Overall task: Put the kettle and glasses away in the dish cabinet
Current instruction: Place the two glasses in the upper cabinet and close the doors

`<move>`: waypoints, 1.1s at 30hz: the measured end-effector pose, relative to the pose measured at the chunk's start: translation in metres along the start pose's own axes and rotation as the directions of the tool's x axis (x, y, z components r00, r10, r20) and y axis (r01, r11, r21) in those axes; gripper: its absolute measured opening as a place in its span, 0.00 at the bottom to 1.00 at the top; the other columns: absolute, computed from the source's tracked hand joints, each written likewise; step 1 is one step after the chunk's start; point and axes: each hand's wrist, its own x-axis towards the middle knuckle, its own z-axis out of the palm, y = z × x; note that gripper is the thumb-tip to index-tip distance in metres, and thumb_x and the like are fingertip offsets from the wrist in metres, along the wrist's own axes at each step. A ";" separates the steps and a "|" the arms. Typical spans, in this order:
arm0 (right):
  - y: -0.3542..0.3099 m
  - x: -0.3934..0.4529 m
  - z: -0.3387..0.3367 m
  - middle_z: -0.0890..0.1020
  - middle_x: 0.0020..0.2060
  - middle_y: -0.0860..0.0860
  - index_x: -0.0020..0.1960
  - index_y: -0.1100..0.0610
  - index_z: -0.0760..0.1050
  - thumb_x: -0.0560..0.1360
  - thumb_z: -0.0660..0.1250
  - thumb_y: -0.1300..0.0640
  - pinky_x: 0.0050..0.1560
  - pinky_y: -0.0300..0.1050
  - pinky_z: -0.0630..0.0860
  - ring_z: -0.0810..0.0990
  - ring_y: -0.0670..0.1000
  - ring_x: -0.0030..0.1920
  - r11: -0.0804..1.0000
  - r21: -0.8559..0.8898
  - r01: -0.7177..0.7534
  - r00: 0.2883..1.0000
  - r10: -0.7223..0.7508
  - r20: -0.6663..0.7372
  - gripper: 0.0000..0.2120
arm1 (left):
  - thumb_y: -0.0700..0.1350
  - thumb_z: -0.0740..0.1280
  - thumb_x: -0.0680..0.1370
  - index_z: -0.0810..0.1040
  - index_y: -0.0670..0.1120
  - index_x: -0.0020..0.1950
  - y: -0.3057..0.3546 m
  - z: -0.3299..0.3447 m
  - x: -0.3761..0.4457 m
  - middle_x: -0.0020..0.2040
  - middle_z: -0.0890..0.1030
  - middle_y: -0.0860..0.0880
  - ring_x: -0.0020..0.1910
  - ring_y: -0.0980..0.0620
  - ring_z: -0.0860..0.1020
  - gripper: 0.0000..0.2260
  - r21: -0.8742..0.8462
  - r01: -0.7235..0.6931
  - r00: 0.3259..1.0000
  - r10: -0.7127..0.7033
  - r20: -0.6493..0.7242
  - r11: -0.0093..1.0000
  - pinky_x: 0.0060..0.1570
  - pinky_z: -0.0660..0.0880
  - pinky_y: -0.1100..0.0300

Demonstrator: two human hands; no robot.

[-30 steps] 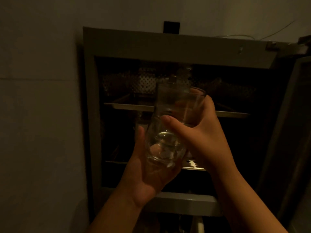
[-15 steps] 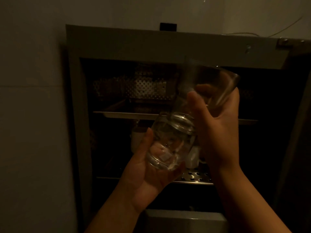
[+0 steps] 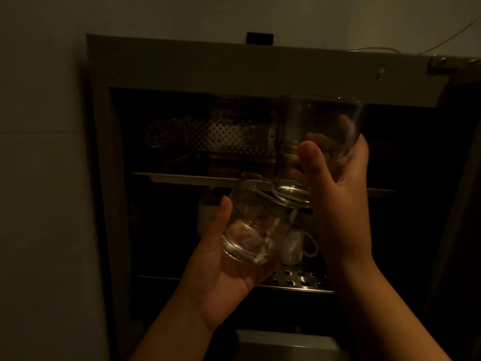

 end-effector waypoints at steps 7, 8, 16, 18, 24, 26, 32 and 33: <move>0.004 0.003 -0.011 0.74 0.57 0.41 0.71 0.41 0.52 0.62 0.76 0.46 0.45 0.29 0.75 0.78 0.37 0.53 0.998 -0.026 -0.049 0.988 0.052 0.147 0.45 | 0.60 0.71 0.66 0.81 0.45 0.59 -0.001 -0.003 0.006 0.60 0.79 0.41 0.56 0.43 0.80 0.27 0.006 -0.019 1.000 0.019 0.002 1.000 0.44 0.79 0.52; 0.005 0.003 -0.013 0.75 0.57 0.41 0.71 0.41 0.53 0.61 0.75 0.48 0.44 0.29 0.75 0.78 0.36 0.53 0.998 -0.021 -0.065 0.985 0.068 0.157 0.46 | 0.60 0.71 0.66 0.81 0.45 0.59 -0.001 -0.004 0.007 0.61 0.79 0.41 0.56 0.42 0.80 0.27 0.009 -0.021 1.000 0.021 -0.008 1.000 0.45 0.79 0.51; 0.010 0.003 -0.018 0.81 0.49 0.36 0.56 0.30 0.62 0.56 0.76 0.36 0.38 0.30 0.77 0.80 0.35 0.48 0.974 -0.043 -0.221 0.952 0.225 0.207 0.34 | 0.62 0.70 0.67 0.81 0.45 0.59 0.003 -0.002 0.012 0.63 0.78 0.41 0.60 0.42 0.77 0.28 0.019 -0.032 0.999 0.033 -0.028 0.999 0.46 0.79 0.52; 0.011 0.002 -0.016 0.80 0.53 0.37 0.61 0.29 0.59 0.57 0.74 0.34 0.42 0.33 0.77 0.80 0.36 0.51 0.979 -0.055 -0.198 0.960 0.205 0.191 0.38 | 0.62 0.70 0.67 0.80 0.44 0.60 0.003 0.000 0.013 0.63 0.78 0.41 0.60 0.42 0.78 0.28 0.031 -0.036 0.998 0.037 -0.043 0.999 0.42 0.80 0.53; 0.019 0.000 -0.016 0.75 0.62 0.39 0.74 0.39 0.52 0.66 0.71 0.40 0.52 0.29 0.74 0.76 0.37 0.59 0.999 -0.011 -0.041 0.998 0.042 0.048 0.43 | 0.61 0.69 0.67 0.83 0.43 0.54 0.007 0.001 0.017 0.60 0.79 0.41 0.58 0.43 0.79 0.25 0.083 -0.075 0.996 0.079 -0.049 0.994 0.42 0.80 0.55; 0.018 0.001 -0.020 0.72 0.66 0.40 0.75 0.42 0.51 0.67 0.71 0.38 0.53 0.27 0.72 0.74 0.35 0.60 0.997 -0.070 -0.014 0.999 0.016 0.033 0.44 | 0.60 0.71 0.66 0.80 0.42 0.56 0.013 0.000 0.018 0.61 0.79 0.41 0.57 0.43 0.79 0.27 0.113 -0.104 0.991 0.112 -0.069 0.988 0.42 0.79 0.54; 0.018 0.011 -0.039 0.73 0.66 0.43 0.75 0.39 0.54 0.66 0.73 0.42 0.57 0.45 0.77 0.77 0.41 0.59 0.978 -0.209 0.014 0.998 0.000 0.067 0.43 | 0.56 0.69 0.68 0.75 0.48 0.63 0.039 0.001 0.026 0.62 0.78 0.42 0.55 0.45 0.81 0.26 0.332 -0.259 0.948 0.305 -0.092 0.907 0.36 0.79 0.57; 0.020 0.012 -0.041 0.74 0.65 0.43 0.74 0.38 0.55 0.65 0.73 0.42 0.55 0.45 0.77 0.77 0.41 0.58 0.975 -0.222 0.005 0.997 0.012 0.072 0.43 | 0.56 0.66 0.69 0.74 0.47 0.64 0.043 0.003 0.029 0.63 0.77 0.42 0.51 0.46 0.82 0.25 0.377 -0.275 0.930 0.344 -0.128 0.884 0.33 0.79 0.58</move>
